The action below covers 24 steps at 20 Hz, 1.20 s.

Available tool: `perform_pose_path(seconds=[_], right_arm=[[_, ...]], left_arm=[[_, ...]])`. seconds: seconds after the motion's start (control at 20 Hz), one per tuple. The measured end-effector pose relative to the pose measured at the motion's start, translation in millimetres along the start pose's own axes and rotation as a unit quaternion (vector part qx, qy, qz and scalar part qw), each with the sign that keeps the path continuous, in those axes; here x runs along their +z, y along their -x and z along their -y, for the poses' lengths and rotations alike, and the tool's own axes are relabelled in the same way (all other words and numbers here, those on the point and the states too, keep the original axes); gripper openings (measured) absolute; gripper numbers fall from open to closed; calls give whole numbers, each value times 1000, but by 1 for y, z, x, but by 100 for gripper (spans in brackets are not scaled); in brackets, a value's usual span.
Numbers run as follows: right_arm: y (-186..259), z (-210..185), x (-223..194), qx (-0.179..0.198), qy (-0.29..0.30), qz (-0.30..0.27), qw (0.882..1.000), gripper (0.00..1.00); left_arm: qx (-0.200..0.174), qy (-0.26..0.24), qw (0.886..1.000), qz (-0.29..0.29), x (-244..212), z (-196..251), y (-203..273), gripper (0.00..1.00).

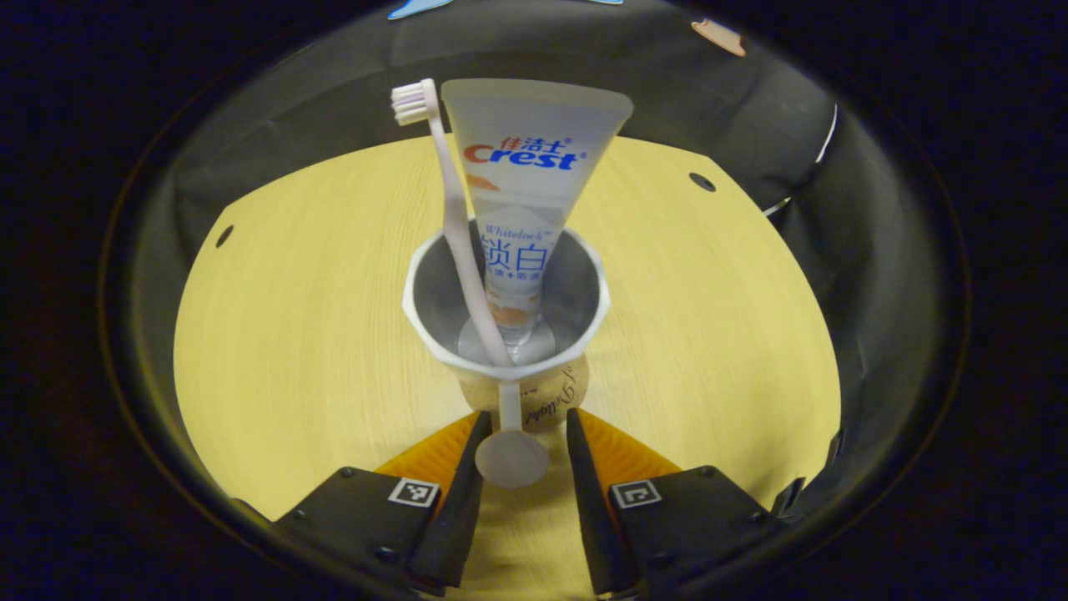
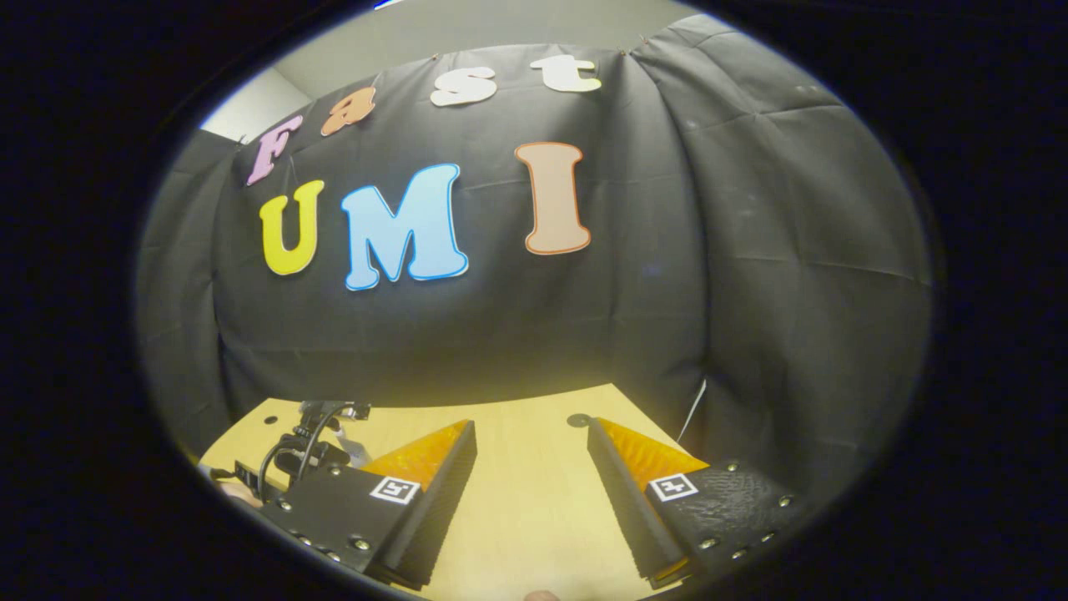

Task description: Put the toothbrush and toothpaste on the desktop into the cup, then pick up the cup and place it on the coaster on the desktop.

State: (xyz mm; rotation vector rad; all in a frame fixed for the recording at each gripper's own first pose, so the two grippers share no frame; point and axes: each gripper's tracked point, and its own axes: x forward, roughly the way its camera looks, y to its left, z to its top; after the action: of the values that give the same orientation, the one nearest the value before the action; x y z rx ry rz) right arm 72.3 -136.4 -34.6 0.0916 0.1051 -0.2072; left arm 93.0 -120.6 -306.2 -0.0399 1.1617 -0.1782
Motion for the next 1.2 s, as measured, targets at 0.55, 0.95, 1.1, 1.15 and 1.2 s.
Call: perform_pose_path(seconds=[0.55, 0.95, 1.1, 1.15, 1.2], right_arm=[[6, -40, 3, 60, 8, -3, 998, 84], [24, -82, 9, 129, 18, -3, 991, 84], [33, -94, 9, 150, 19, -8, 988, 84], [36, -98, 10, 156, 19, -10, 988, 84], [39, -101, 11, 160, 20, -11, 987, 84]], left_arm=[[-21, 31, 999, 40, -20, -11, 46, 73], [26, 41, 988, 148, -19, -48, 117, 68], [30, 57, 977, 201, -11, -52, 149, 77], [30, 61, 973, 221, -7, -53, 158, 77], [31, 62, 969, 239, -4, -53, 169, 75]])
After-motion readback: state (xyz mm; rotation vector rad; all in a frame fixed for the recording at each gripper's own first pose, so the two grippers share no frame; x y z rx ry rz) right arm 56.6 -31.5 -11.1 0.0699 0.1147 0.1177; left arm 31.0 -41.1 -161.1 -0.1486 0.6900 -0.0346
